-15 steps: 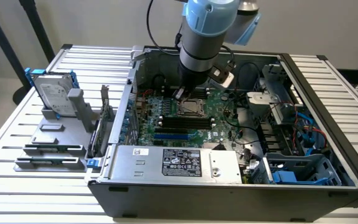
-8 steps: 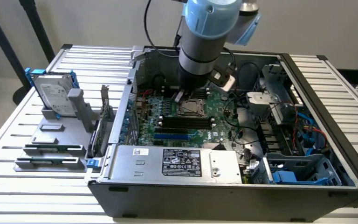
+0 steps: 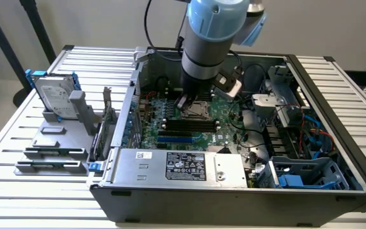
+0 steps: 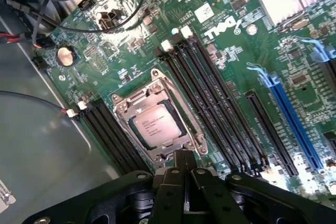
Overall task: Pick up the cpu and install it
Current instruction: 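Install the first cpu locking lever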
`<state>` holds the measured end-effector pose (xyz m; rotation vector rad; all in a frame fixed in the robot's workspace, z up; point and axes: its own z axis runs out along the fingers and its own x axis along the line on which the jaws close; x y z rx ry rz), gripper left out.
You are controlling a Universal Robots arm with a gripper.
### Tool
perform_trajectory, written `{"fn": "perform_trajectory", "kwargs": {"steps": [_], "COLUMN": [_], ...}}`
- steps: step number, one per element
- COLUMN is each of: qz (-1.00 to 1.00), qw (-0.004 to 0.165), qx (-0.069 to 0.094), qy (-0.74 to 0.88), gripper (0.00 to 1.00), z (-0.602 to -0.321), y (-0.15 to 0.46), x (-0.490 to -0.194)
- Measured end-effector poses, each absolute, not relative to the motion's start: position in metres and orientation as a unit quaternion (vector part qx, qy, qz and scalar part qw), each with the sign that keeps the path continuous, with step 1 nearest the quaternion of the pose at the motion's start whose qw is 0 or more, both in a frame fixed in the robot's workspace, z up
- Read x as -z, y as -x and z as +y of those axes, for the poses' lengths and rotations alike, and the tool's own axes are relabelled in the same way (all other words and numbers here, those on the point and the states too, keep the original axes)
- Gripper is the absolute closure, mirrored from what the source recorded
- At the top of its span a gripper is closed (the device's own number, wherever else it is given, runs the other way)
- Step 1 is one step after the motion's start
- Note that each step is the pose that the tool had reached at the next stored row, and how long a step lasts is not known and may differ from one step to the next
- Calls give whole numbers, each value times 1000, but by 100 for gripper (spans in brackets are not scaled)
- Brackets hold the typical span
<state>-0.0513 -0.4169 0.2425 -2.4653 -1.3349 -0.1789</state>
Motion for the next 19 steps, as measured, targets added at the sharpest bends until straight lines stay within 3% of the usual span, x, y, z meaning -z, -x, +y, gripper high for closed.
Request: {"fn": "perform_trajectory", "kwargs": {"steps": [19], "qz": [-464], "qw": [166], "qx": [62], "qy": [868], "gripper": [89], "z": [-426], "y": [67], "x": [-235]}}
